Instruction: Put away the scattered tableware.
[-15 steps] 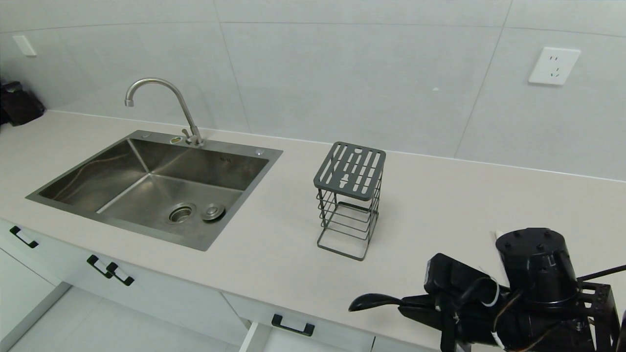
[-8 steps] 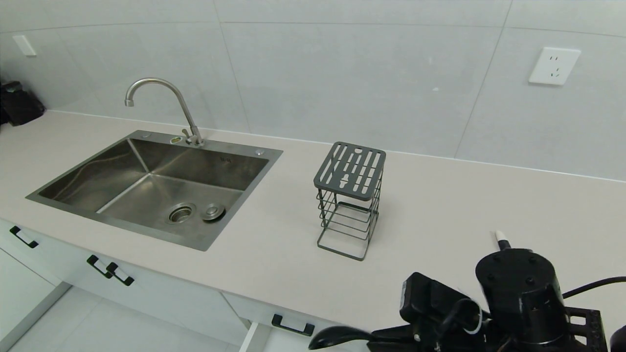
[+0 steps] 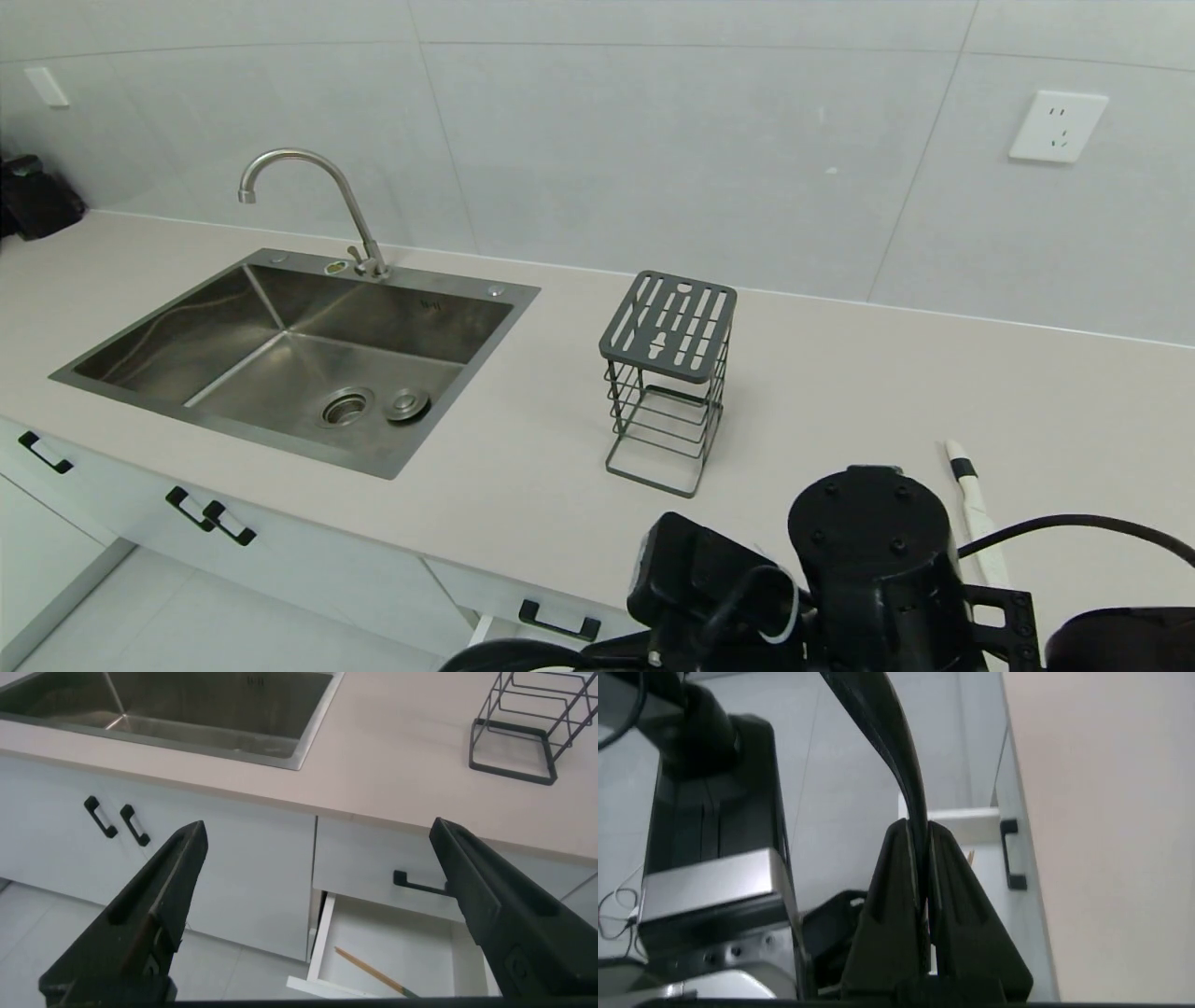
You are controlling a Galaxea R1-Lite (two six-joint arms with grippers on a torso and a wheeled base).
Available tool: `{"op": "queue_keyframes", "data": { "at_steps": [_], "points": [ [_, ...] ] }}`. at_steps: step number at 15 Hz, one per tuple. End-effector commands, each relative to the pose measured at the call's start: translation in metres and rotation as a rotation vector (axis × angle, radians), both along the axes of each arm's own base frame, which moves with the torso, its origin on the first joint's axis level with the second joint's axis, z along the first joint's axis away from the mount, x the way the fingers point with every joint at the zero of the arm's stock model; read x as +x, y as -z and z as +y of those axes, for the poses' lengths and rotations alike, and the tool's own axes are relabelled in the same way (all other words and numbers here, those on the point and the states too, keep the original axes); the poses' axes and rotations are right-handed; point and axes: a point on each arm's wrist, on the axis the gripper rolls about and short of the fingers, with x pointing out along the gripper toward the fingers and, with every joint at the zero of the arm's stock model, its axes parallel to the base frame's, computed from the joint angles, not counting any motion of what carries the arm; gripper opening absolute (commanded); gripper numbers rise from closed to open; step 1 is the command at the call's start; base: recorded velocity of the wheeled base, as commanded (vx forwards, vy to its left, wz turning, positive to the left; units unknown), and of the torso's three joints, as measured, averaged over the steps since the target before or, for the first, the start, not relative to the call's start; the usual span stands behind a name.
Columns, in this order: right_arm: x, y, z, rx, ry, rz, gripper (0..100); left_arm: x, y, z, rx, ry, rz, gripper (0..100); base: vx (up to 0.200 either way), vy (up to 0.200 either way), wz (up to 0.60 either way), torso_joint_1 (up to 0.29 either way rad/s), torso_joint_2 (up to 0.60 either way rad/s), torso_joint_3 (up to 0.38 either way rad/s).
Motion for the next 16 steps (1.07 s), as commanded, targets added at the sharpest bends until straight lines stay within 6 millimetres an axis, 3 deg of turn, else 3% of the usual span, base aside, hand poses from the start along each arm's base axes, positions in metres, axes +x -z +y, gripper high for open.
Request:
{"op": "queue_keyframes", "data": {
  "at_steps": [1, 10, 16],
  "points": [
    [0.004, 0.004, 0.012, -0.003, -0.008, 0.001, 0, 0.000, 0.000, 0.000, 0.000, 0.000, 0.000, 100, 0.000, 0.000, 0.00, 0.000, 0.00, 0.000],
    [-0.006, -0.025, 0.038, 0.028, -0.054, 0.010, 0, 0.000, 0.000, 0.000, 0.000, 0.000, 0.000, 100, 0.000, 0.000, 0.00, 0.000, 0.00, 0.000],
    [-0.007, -0.029, 0.045, 0.017, -0.036, 0.023, 0, 0.000, 0.000, 0.000, 0.000, 0.000, 0.000, 100, 0.000, 0.000, 0.00, -0.166, 0.33, 0.172]
  ]
}}
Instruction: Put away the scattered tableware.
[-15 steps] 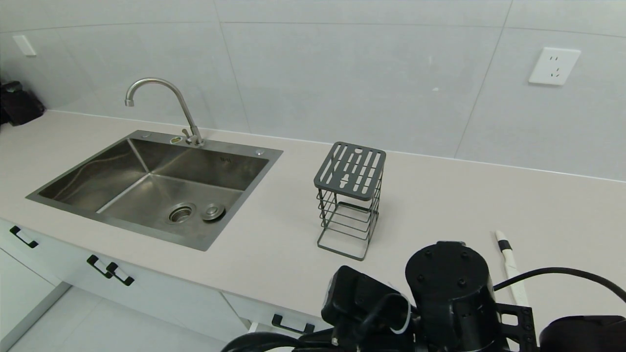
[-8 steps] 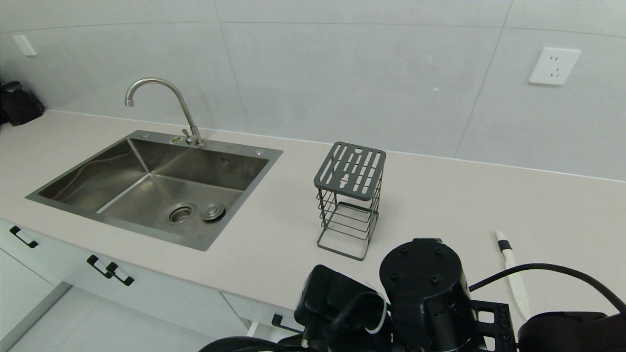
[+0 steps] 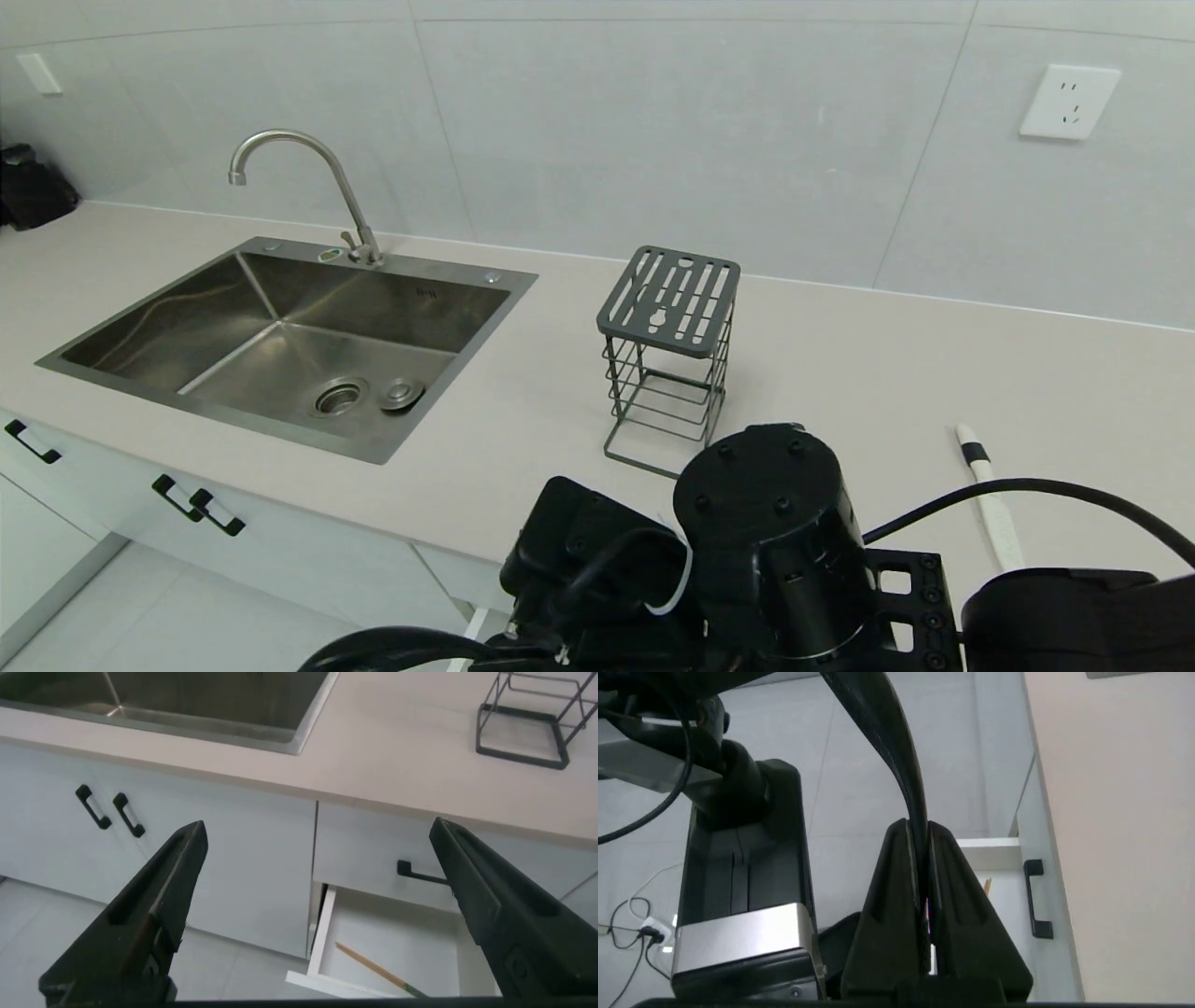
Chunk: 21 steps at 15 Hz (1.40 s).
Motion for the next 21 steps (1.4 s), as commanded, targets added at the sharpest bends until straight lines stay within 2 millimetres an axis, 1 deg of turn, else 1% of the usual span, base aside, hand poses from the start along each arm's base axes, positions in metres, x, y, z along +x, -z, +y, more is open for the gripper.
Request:
{"op": "queue_keyframes", "data": {
  "at_steps": [1, 6, 10, 14, 16, 21],
  "points": [
    [0.000, -0.001, 0.001, 0.004, -0.002, 0.001, 0, 0.000, 0.000, 0.000, -0.002, 0.000, 0.000, 100, 0.000, 0.000, 0.00, -0.207, 0.41, 0.193],
    [-0.007, -0.002, 0.005, 0.008, -0.021, 0.000, 0, 0.000, 0.000, 0.000, 0.000, 0.000, 0.000, 100, 0.000, 0.000, 0.00, -0.262, 0.52, 0.248],
    [-0.024, -0.005, 0.013, 0.014, -0.046, 0.000, 0, 0.000, 0.000, 0.000, 0.000, 0.000, 0.000, 100, 0.000, 0.000, 0.00, -0.279, 0.54, 0.262],
    [-0.032, -0.007, 0.013, 0.003, -0.036, -0.006, 0, 0.000, 0.000, 0.000, 0.000, 0.000, 0.000, 100, 0.000, 0.000, 0.00, -0.268, 0.52, 0.253],
    [-0.039, -0.011, 0.013, 0.010, -0.031, -0.011, 0, 0.000, 0.000, 0.000, 0.000, 0.000, 0.000, 100, 0.000, 0.000, 0.00, -0.266, 0.50, 0.246],
    [-0.039, -0.012, 0.012, 0.012, -0.022, -0.016, 0, 0.000, 0.000, 0.000, 0.000, 0.000, 0.000, 100, 0.000, 0.000, 0.00, -0.256, 0.49, 0.229]
  ]
}}
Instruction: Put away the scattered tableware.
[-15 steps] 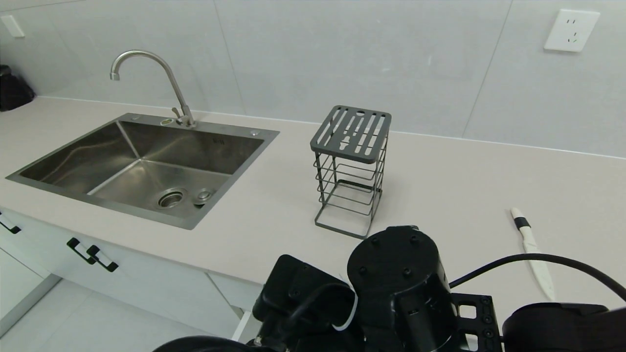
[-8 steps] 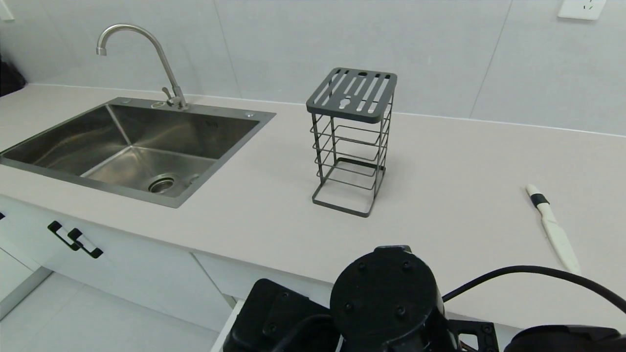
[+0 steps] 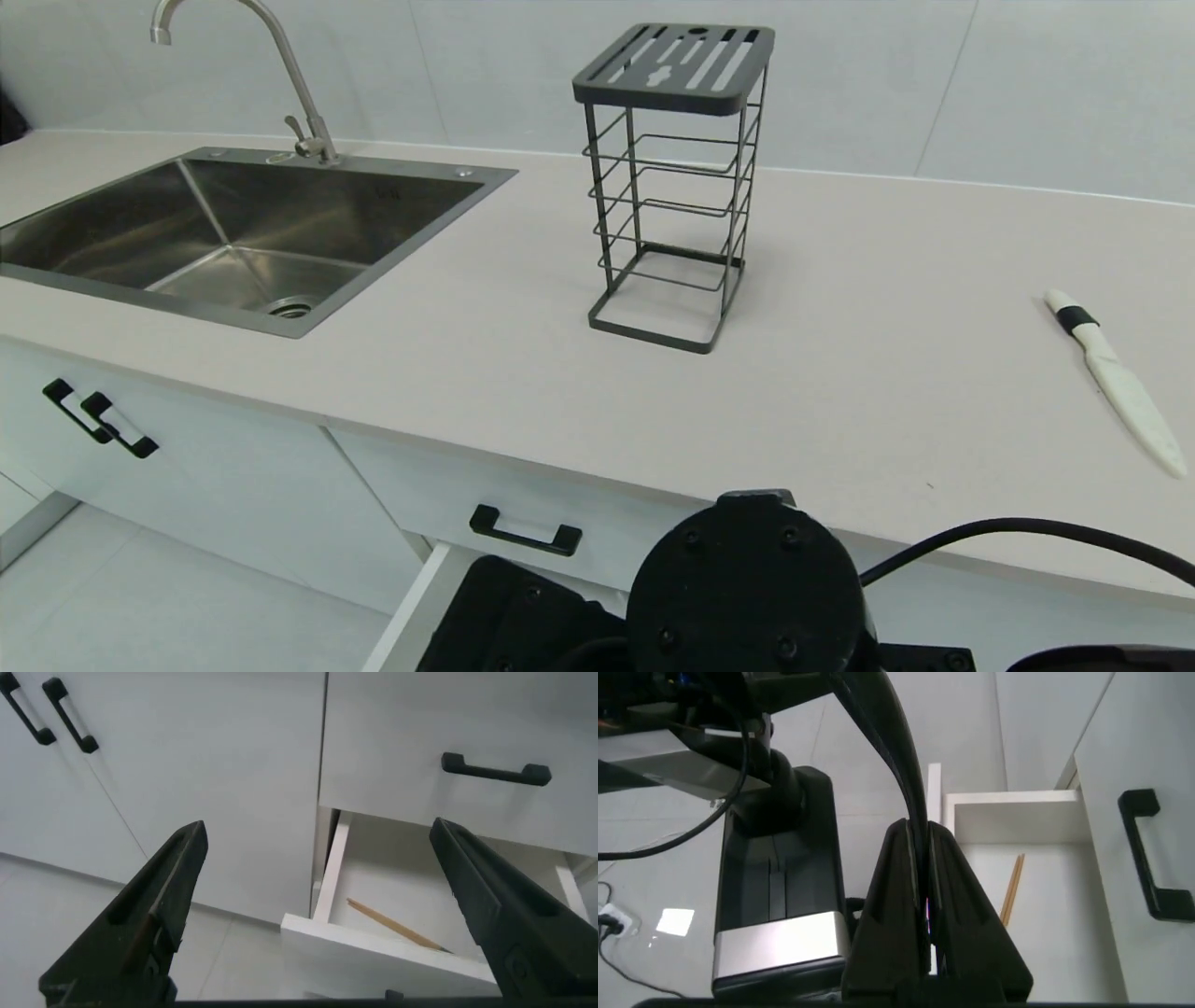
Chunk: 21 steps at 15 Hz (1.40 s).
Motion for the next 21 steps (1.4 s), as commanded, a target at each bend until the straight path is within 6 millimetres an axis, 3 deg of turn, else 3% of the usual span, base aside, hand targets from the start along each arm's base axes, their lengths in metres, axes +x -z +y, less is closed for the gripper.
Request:
{"op": "queue_keyframes", "data": {
  "at_steps": [1, 10, 21],
  "points": [
    [0.000, -0.002, 0.000, 0.008, 0.000, -0.002, 0, 0.000, 0.000, 0.000, 0.000, 0.000, 0.000, 100, 0.000, 0.000, 0.00, -0.256, 0.49, 0.232],
    [0.004, -0.005, 0.001, -0.007, 0.016, -0.006, 0, 0.000, 0.000, 0.000, 0.000, 0.000, 0.000, 100, 0.000, 0.000, 0.00, -0.239, 0.37, 0.139],
    [0.013, 0.005, 0.001, -0.041, 0.038, 0.000, 0, 0.000, 0.000, 0.000, 0.000, 0.000, 0.000, 100, 0.000, 0.000, 0.00, -0.014, 0.08, 0.026]
  ]
}}
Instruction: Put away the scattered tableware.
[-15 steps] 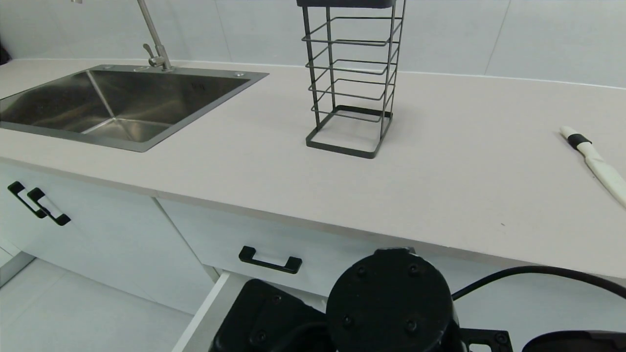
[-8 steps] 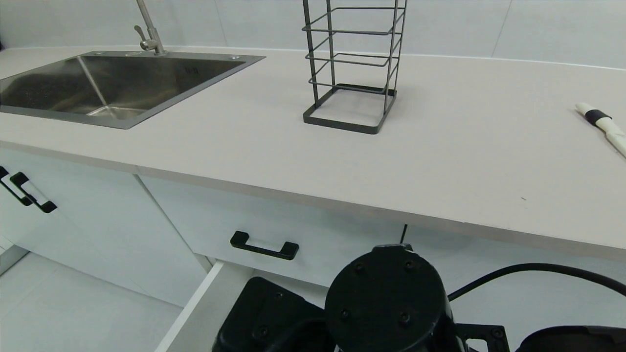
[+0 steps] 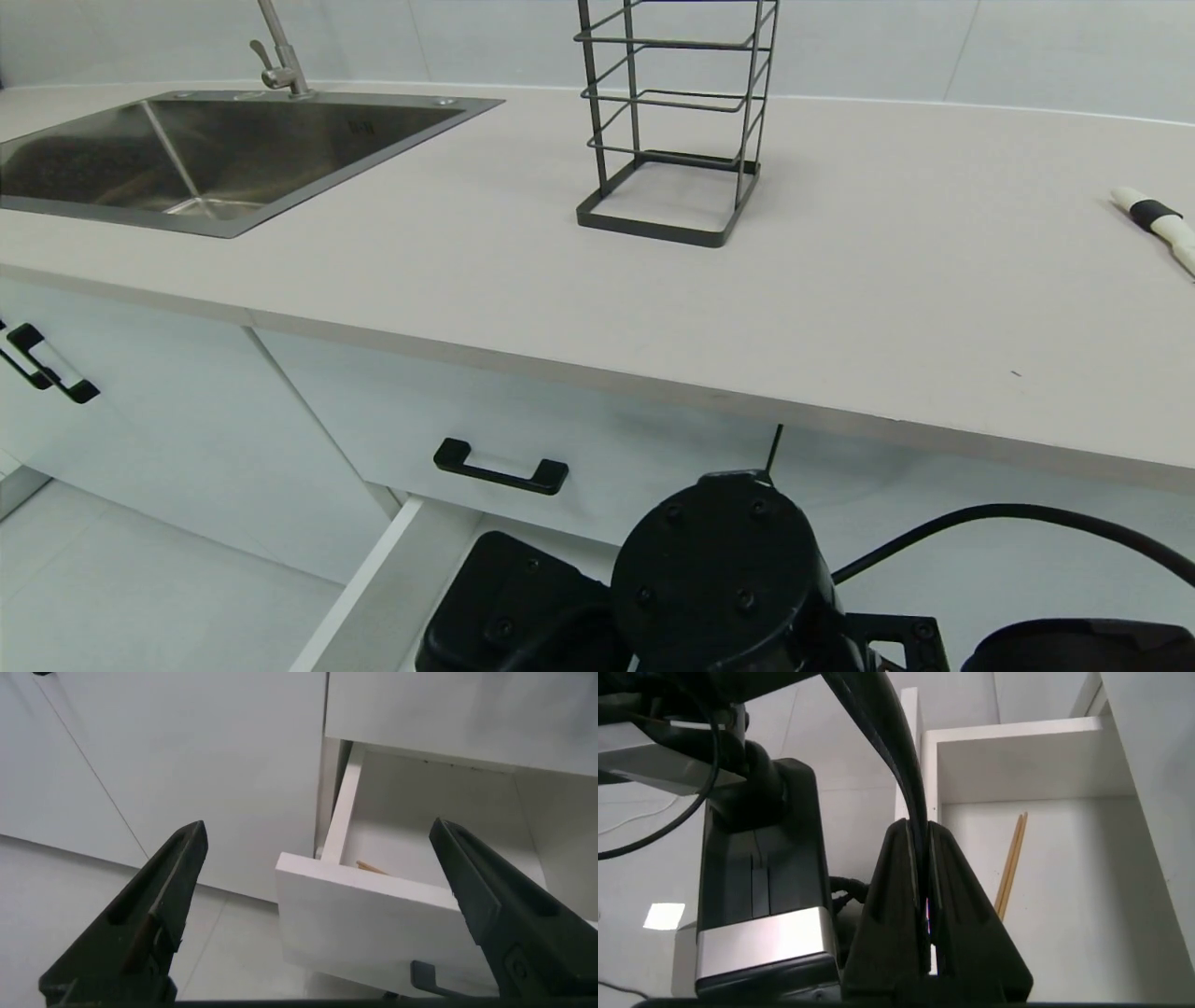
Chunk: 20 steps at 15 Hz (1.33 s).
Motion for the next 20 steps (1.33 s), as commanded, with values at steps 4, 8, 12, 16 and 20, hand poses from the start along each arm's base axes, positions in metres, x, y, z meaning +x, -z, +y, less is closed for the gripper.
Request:
{"op": "queue_keyframes", "data": {
  "at_steps": [4, 8, 12, 16, 20],
  "points": [
    [-0.004, 0.025, -0.020, -0.116, 0.000, 0.018, 0, 0.000, 0.000, 0.000, 0.000, 0.000, 0.000, 100, 0.000, 0.000, 0.00, -0.069, 0.12, 0.030],
    [0.007, 0.016, -0.032, -0.146, 0.097, -0.108, 0, 0.000, 0.000, 0.000, 0.000, 0.000, 0.000, 100, 0.000, 0.000, 0.00, -0.012, 0.02, 0.018],
    [0.006, 0.010, -0.001, -0.097, 0.123, -0.143, 0, 0.000, 0.000, 0.000, 0.000, 0.000, 0.000, 100, 0.000, 0.000, 0.00, 0.000, 0.00, 0.000],
    [0.015, 0.046, 0.048, -0.157, 0.199, -0.150, 0, 0.000, 0.000, 0.000, -0.002, 0.000, 0.000, 100, 0.000, 0.000, 0.00, 0.000, 0.00, 0.000],
    [0.029, 0.061, 0.078, -0.153, 0.247, -0.159, 0, 0.000, 0.000, 0.000, 0.000, 0.000, 0.000, 100, 0.000, 0.000, 0.00, 0.000, 0.00, 0.000]
  ]
}}
